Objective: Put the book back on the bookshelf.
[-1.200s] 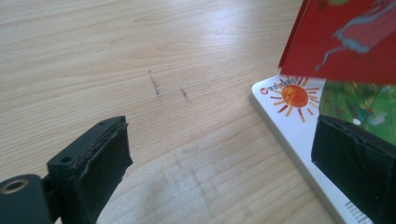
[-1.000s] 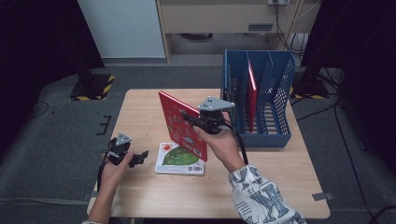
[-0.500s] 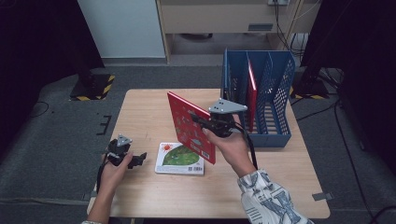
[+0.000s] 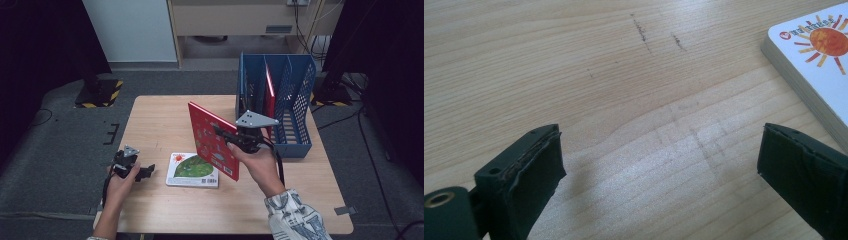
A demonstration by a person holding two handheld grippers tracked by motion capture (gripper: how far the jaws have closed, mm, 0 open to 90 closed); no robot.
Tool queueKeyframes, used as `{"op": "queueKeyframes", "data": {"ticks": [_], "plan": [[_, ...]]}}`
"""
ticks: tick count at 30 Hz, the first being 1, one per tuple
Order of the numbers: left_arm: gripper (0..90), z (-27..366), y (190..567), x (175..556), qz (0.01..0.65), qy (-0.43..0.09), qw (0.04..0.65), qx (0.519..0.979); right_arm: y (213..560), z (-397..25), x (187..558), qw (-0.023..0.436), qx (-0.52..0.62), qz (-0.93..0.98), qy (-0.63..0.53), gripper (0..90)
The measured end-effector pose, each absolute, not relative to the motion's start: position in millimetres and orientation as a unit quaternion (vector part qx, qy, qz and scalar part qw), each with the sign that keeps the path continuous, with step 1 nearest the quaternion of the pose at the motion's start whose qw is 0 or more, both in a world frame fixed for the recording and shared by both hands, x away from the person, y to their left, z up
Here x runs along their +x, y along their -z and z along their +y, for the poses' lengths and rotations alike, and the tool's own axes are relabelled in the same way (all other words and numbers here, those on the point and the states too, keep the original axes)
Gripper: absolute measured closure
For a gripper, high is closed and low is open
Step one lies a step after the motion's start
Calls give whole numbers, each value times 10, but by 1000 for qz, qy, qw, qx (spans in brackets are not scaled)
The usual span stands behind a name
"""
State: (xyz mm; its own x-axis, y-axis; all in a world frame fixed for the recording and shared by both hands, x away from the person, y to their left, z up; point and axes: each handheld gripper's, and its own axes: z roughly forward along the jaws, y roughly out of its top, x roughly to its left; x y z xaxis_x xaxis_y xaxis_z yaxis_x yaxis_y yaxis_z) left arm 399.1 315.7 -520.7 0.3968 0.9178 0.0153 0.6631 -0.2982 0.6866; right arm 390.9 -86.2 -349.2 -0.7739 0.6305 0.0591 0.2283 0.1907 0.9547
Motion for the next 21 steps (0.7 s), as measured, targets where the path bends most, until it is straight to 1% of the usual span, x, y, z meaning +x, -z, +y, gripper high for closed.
{"op": "queueKeyframes", "data": {"ticks": [7, 21], "plan": [[41, 3152, 5221, 3992, 508, -205, 302, 780, 3551, -1016, 3841, 180, 295, 750, -564, 794], [42, 3146, 5259, 3992, 509, -199, 296, 784, 3524, -1344, 3707, 195, 311, 740, -564, 794]]}}
